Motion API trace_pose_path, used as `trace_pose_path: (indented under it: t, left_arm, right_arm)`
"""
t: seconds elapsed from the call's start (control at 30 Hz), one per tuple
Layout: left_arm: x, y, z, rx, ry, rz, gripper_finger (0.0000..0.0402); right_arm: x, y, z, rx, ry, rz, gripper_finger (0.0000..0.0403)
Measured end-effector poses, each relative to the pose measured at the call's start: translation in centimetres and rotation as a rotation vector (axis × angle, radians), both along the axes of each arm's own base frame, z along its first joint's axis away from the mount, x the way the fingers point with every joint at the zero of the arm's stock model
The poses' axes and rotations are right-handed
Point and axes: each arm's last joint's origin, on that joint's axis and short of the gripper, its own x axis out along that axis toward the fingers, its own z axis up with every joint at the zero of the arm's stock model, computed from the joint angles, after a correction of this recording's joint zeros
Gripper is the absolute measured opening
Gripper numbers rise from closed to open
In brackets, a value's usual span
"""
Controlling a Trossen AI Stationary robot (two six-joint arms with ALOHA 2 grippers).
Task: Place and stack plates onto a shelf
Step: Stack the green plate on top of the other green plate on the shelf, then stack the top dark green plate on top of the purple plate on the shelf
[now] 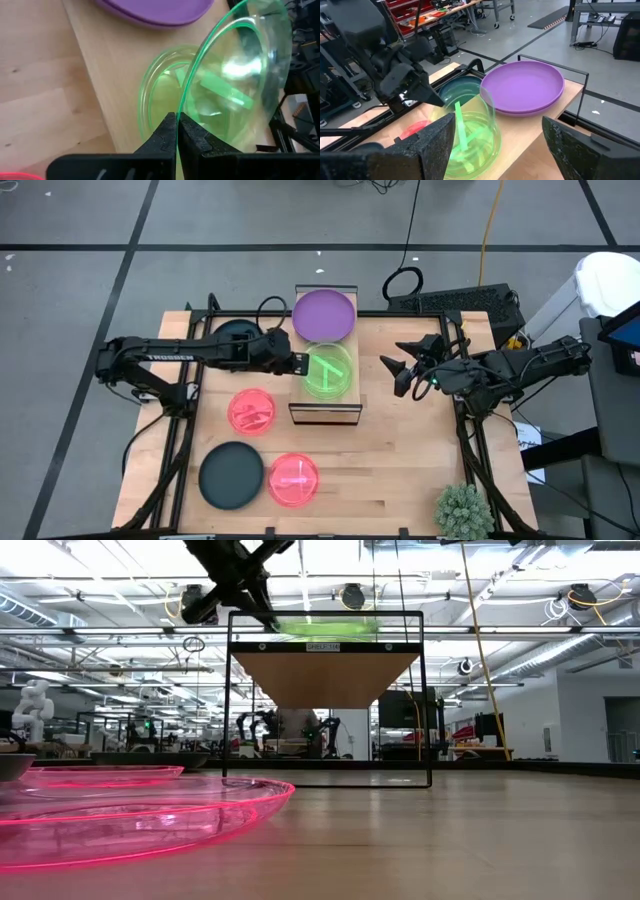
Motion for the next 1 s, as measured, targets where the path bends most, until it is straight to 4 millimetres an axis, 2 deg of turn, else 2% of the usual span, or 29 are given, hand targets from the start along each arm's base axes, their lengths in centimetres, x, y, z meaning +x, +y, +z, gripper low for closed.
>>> trace_pose_path:
  t: [0.43, 1.0]
  left_arm:
    - [0.5, 0.0, -1.2, -0.019, 0.064, -0.03, 0.006]
    - [-0.5, -0.1, -0.5, -0.001, 0.082, -0.055, 0.0063]
  right_arm:
    - [0.0, 0.0, 0.0, -0.005, 0.006, -0.003, 0.0277]
    - [-0.1, 0.0, -0.2, -0.007, 0.026, -0.002, 0.0277]
